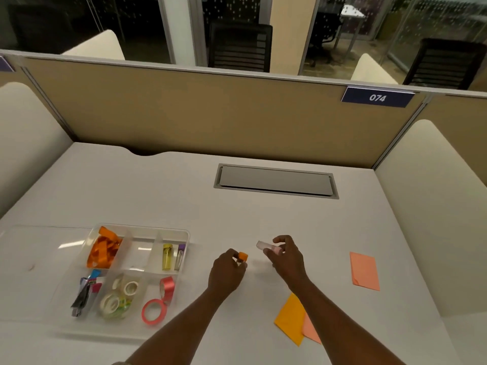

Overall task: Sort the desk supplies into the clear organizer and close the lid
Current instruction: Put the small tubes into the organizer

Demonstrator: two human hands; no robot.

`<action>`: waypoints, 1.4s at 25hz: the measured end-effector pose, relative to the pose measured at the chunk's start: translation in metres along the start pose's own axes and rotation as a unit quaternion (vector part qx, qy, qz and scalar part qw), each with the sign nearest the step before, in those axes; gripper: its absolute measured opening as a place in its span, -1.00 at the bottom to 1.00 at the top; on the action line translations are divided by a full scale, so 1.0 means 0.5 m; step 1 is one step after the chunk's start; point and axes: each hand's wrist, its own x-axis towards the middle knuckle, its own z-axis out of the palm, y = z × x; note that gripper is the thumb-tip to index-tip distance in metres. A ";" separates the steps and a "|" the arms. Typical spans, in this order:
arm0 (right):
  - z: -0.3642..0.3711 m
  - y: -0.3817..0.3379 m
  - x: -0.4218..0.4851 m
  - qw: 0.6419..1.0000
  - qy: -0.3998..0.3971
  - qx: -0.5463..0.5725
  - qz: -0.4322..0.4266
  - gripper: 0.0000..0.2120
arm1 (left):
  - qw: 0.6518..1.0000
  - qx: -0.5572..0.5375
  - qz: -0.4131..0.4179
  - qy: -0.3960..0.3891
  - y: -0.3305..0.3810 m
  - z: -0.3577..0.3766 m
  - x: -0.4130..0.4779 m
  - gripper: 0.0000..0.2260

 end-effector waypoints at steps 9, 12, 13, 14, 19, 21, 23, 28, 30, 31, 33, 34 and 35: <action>0.174 -0.177 -0.049 0.994 -0.066 -0.030 -0.078 -0.80 | 0.979 -0.153 -0.067 0.115 -0.073 -0.207 0.003 -0.87; 0.240 -0.234 -0.057 0.991 -0.089 -0.038 -0.095 -0.84 | 0.976 -0.155 -0.081 0.127 -0.118 -0.257 0.011 -0.85; 0.261 -0.250 -0.059 0.989 -0.096 -0.045 -0.099 -0.82 | 0.976 -0.156 -0.082 0.128 -0.133 -0.271 0.015 -0.84; 0.281 -0.265 -0.061 0.988 -0.101 -0.055 -0.105 -0.79 | 0.976 -0.152 -0.083 0.130 -0.146 -0.284 0.019 -0.82; 0.368 -0.313 -0.065 0.982 -0.125 -0.097 -0.106 -0.65 | 0.986 -0.087 -0.078 0.119 -0.206 -0.330 0.046 -0.73; 0.397 -0.316 -0.060 0.978 -0.129 -0.131 -0.102 -0.65 | 0.990 -0.060 -0.072 0.106 -0.225 -0.341 0.055 -0.71; 0.420 -0.315 -0.055 0.974 -0.126 -0.166 -0.092 -0.67 | 0.993 -0.041 -0.064 0.095 -0.238 -0.345 0.064 -0.72; 0.453 -0.303 -0.044 0.970 -0.104 -0.208 -0.070 -0.77 | 0.997 -0.004 -0.034 0.070 -0.251 -0.339 0.090 -0.76; 0.459 -0.296 -0.041 0.965 -0.103 -0.229 -0.078 -0.74 | 0.997 0.009 -0.021 0.070 -0.251 -0.335 0.099 -0.76; 0.460 -0.292 -0.040 0.963 -0.105 -0.235 -0.079 -0.72 | 0.997 0.014 -0.019 0.072 -0.252 -0.334 0.102 -0.73; 0.456 -0.290 -0.041 0.962 -0.106 -0.236 -0.083 -0.70 | 0.997 0.011 -0.014 0.075 -0.253 -0.332 0.106 -0.68; 0.453 -0.287 -0.042 0.962 -0.107 -0.236 -0.088 -0.70 | 0.997 0.012 -0.011 0.076 -0.254 -0.331 0.107 -0.67; 0.449 -0.285 -0.044 0.961 -0.106 -0.237 -0.096 -0.71 | 0.997 0.019 -0.006 0.079 -0.254 -0.332 0.107 -0.68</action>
